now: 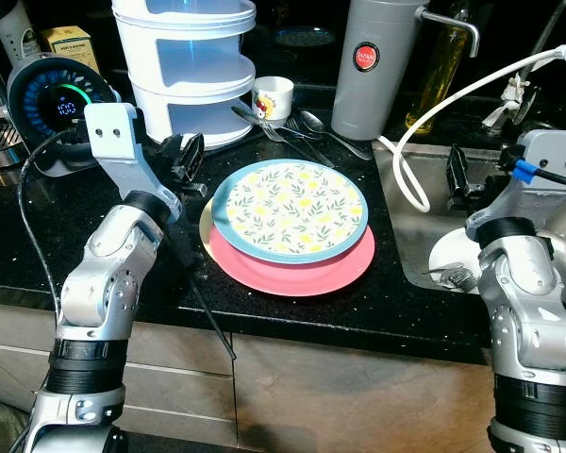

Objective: Kitchen organization

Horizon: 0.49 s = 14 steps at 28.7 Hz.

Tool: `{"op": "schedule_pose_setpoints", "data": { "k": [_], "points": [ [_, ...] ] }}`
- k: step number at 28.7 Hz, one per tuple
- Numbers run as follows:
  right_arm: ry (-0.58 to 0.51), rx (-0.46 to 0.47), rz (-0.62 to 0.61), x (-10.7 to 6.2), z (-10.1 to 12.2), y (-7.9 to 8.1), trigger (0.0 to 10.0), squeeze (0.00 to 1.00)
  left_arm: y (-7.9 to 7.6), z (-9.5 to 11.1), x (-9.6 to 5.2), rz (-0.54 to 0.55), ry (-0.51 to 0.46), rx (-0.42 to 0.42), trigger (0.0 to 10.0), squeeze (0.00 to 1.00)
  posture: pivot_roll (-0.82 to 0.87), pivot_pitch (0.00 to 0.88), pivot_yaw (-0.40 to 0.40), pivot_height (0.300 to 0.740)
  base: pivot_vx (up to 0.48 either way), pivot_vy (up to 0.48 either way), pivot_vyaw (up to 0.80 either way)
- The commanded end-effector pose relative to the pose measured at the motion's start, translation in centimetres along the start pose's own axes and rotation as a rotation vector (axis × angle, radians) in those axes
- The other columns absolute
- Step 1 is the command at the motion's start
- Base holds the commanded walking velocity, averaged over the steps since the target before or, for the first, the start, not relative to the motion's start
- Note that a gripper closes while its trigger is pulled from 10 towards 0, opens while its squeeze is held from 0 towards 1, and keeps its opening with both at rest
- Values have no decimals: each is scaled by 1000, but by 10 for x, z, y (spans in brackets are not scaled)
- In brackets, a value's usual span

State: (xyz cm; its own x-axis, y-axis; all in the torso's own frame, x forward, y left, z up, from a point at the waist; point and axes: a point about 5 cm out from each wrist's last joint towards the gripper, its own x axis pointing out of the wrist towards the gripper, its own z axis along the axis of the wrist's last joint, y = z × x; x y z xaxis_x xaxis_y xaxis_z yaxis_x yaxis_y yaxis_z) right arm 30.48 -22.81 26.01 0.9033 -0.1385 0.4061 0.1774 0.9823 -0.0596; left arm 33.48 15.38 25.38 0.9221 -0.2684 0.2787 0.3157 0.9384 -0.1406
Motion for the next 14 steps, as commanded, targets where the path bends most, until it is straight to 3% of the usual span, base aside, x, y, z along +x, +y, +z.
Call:
{"op": "schedule_pose_setpoints", "data": {
  "k": [1,14],
  "points": [
    [16,-3,-15,-1,-3,-4,10000,0,-3,-2,1,-10,12,27,10000,0,15,27,-3,740,0,0,0],
    [16,-4,-20,-2,-3,-4,10000,0,-7,-1,3,-34,6,58,10000,0,11,30,0,740,0,0,0]
  ]
}}
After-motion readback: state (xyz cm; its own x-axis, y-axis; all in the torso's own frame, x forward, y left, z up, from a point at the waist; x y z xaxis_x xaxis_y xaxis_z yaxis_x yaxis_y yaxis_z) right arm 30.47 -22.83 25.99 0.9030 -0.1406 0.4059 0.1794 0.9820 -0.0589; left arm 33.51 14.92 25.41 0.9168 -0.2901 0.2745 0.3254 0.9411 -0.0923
